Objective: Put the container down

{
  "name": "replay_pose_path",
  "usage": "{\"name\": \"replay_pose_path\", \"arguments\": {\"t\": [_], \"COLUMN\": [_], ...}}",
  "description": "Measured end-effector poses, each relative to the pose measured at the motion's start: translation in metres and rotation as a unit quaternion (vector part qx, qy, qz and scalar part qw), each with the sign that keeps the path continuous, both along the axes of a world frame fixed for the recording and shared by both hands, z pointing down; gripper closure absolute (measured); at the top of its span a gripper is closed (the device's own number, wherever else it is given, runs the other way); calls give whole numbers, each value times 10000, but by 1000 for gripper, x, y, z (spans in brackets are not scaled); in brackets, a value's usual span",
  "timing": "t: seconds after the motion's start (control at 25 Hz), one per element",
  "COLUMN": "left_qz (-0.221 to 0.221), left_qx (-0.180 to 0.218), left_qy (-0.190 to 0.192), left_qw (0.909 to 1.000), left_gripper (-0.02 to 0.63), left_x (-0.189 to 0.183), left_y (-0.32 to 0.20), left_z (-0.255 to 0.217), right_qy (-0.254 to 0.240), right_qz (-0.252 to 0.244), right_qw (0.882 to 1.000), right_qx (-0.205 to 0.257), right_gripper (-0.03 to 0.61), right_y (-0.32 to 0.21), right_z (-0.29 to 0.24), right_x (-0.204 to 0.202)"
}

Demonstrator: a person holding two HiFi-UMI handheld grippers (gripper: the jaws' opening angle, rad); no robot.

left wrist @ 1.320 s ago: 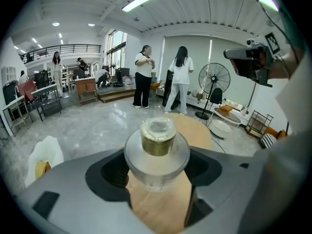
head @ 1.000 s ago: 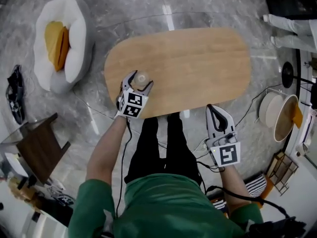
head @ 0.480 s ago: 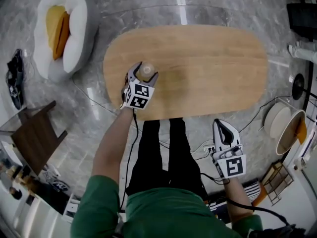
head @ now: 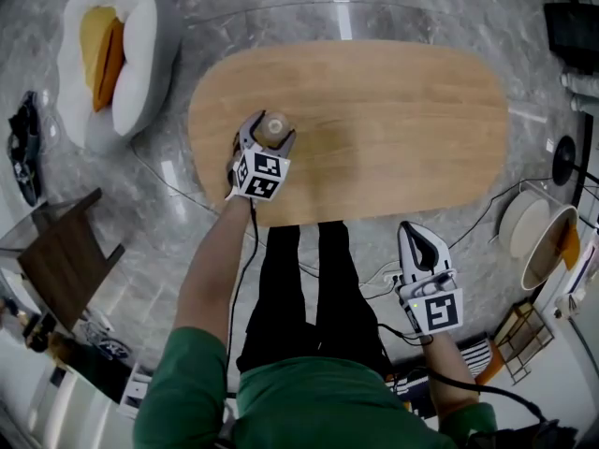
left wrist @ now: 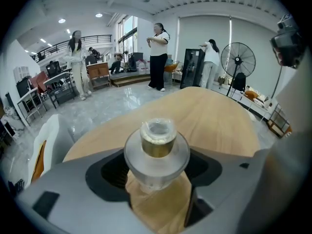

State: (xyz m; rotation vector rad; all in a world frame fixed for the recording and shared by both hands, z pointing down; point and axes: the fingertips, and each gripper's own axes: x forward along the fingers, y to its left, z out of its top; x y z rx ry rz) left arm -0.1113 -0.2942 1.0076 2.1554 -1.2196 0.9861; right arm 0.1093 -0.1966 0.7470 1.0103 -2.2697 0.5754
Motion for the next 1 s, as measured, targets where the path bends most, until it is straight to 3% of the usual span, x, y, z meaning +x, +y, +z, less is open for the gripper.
{"name": "replay_pose_path", "arguments": {"t": [0.24,0.64,0.84,1.0], "left_qz": [204,-176,-606,-885], "left_qx": [-297,-646,-506,-498], "left_qy": [-209,-113,10,152], "left_qw": [9991,9977,9969,9947], "left_gripper": [276,268,268,268], "left_x": [2,-11,-31,-40], "left_y": [14,26,54,85], "left_z": [17,13,-33,-101], "right_qy": [-59,-211,-296,-347], "right_qz": [-25,-145,-118,-103], "right_qw": [10000,9992,9979,9966], "right_qx": [76,291,561,739], "right_gripper": [565,565,565,565], "right_y": [-2,0,-6,-17], "right_z": [-6,-20,-54,-100], "right_x": [-6,-20,-25,-31]}}
